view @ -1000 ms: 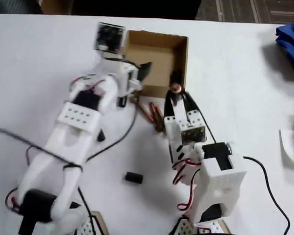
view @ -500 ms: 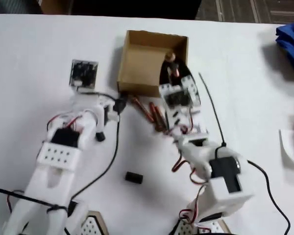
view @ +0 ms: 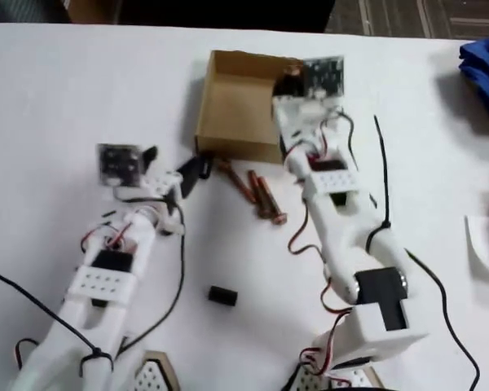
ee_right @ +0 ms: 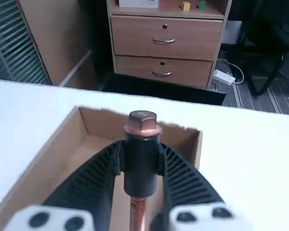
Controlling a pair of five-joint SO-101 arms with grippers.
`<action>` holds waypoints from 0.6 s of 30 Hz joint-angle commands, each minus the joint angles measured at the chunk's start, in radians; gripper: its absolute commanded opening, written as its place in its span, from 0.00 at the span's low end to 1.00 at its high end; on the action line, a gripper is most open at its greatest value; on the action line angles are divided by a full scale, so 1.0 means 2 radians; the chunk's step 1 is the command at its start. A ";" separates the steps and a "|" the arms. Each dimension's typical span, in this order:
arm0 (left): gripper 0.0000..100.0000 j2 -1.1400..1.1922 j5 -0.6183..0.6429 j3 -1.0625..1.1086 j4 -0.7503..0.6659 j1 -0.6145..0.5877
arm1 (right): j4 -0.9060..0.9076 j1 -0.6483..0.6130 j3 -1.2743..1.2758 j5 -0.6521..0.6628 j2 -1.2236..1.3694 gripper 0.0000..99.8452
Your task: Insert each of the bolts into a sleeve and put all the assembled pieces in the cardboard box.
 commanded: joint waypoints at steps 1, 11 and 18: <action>0.30 -0.015 0.135 -0.001 -0.012 -0.035 | 0.023 0.003 -0.086 -0.009 0.026 0.02; 0.30 0.074 0.224 -0.099 0.098 -0.032 | 0.217 -0.005 -0.335 -0.009 0.176 0.02; 0.30 0.207 0.198 -0.168 0.125 -0.042 | 0.330 -0.005 -0.443 -0.012 0.234 0.02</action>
